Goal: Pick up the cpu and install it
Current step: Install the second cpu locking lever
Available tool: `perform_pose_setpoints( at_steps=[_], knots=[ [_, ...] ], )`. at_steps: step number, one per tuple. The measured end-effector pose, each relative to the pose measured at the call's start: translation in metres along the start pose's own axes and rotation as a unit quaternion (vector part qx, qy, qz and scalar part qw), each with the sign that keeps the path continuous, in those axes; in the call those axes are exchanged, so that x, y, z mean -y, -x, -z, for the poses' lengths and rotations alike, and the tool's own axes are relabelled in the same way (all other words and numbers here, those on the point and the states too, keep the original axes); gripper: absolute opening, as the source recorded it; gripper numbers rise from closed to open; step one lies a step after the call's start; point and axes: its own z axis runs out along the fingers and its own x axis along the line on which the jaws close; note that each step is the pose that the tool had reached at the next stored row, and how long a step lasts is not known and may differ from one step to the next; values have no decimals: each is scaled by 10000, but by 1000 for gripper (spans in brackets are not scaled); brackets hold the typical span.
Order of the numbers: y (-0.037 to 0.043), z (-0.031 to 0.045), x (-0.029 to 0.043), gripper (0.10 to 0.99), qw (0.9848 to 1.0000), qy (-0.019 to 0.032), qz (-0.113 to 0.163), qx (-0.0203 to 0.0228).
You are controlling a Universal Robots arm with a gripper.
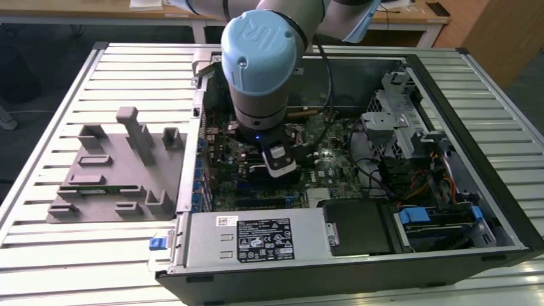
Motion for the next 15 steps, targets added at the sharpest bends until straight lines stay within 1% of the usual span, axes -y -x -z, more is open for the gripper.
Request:
perform_pose_setpoints(
  at_steps=[5, 9, 12, 15],
  knots=[
    [-25, -27, 9, 106, 10000, -18, 1, 3],
    [-26, -28, 8, 106, 10000, -20, 2, 4],
    [-26, 0, -4, 106, 10000, -21, 2, 6],
    [-27, 38, -17, 106, 10000, -51, 4, 11]
  ],
)
